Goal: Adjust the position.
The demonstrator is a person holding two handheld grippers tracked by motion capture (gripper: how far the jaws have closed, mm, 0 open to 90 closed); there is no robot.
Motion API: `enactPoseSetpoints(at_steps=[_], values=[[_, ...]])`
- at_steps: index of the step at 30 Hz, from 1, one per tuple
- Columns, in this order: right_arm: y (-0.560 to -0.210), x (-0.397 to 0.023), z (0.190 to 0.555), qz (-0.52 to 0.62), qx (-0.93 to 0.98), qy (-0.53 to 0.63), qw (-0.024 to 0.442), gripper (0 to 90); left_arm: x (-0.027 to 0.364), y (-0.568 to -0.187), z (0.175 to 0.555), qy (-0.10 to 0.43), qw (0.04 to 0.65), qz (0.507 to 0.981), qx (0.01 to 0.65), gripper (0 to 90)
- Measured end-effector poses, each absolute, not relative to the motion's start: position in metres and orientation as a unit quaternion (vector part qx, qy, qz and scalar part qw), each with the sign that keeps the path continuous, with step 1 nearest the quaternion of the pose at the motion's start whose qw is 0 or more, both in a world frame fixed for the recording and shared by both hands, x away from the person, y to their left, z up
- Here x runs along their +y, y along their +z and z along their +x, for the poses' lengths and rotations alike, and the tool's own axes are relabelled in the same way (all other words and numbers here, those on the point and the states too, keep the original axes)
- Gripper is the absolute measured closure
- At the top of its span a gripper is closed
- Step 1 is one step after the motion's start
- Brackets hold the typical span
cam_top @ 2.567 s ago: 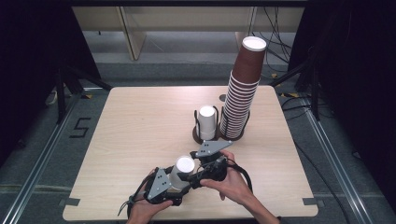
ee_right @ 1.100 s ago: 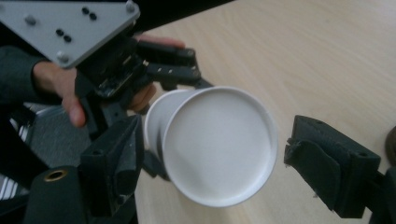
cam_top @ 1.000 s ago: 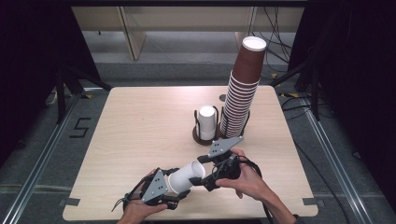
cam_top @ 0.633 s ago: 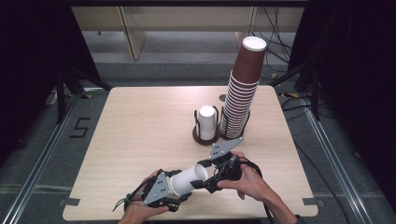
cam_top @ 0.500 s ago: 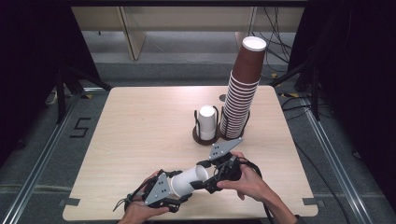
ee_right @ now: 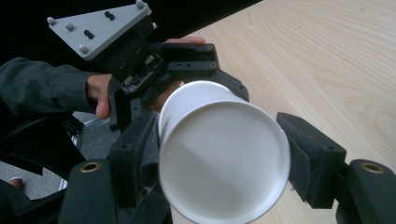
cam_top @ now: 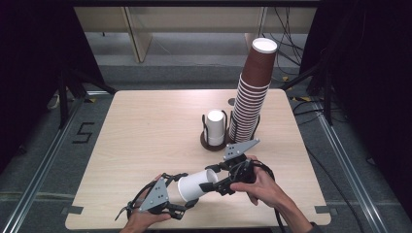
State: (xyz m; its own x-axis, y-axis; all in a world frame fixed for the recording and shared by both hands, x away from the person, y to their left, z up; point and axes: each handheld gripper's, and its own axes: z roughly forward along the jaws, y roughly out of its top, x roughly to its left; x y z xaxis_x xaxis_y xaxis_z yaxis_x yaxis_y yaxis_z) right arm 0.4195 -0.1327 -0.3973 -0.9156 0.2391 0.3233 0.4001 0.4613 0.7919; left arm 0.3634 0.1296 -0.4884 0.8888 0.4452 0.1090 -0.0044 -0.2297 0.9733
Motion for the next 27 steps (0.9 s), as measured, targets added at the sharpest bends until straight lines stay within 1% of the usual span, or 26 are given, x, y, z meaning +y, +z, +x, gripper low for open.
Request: enactPoseSetpoints(at_steps=[3,7,8,9,11,14,20,27], values=[[-0.398,-0.132,0.419,-0.194,-0.851,-0.480,0.089,33.5,0.131,-0.488,0.363,0.190,0.600,0.765,0.141,19.4],[-0.400,-0.133,0.421,-0.184,-0.856,-0.476,0.079,32.1,0.129,-0.486,0.363,0.191,0.589,0.772,0.141,23.1],[-0.400,-0.133,0.421,-0.180,-0.859,-0.474,0.071,30.7,0.128,-0.485,0.363,0.189,0.587,0.774,0.141,23.5],[-0.399,-0.132,0.420,-0.179,-0.863,-0.468,0.065,26.6,0.127,-0.485,0.363,0.190,0.582,0.778,0.139,23.7],[-0.397,-0.130,0.417,-0.167,-0.877,-0.449,0.034,20.7,0.127,-0.483,0.362,0.196,0.565,0.790,0.134,23.8],[-0.392,-0.128,0.413,-0.145,-0.888,-0.437,0.002,19.0,0.126,-0.481,0.362,0.200,0.543,0.806,0.128,23.8],[-0.390,-0.122,0.405,-0.088,-0.918,-0.383,-0.056,20.8,0.127,-0.481,0.363,0.196,0.507,0.829,0.132,23.7],[-0.397,-0.110,0.398,-0.033,-0.937,-0.340,-0.071,20.3,0.123,-0.480,0.360,0.188,0.494,0.840,0.121,23.6]])
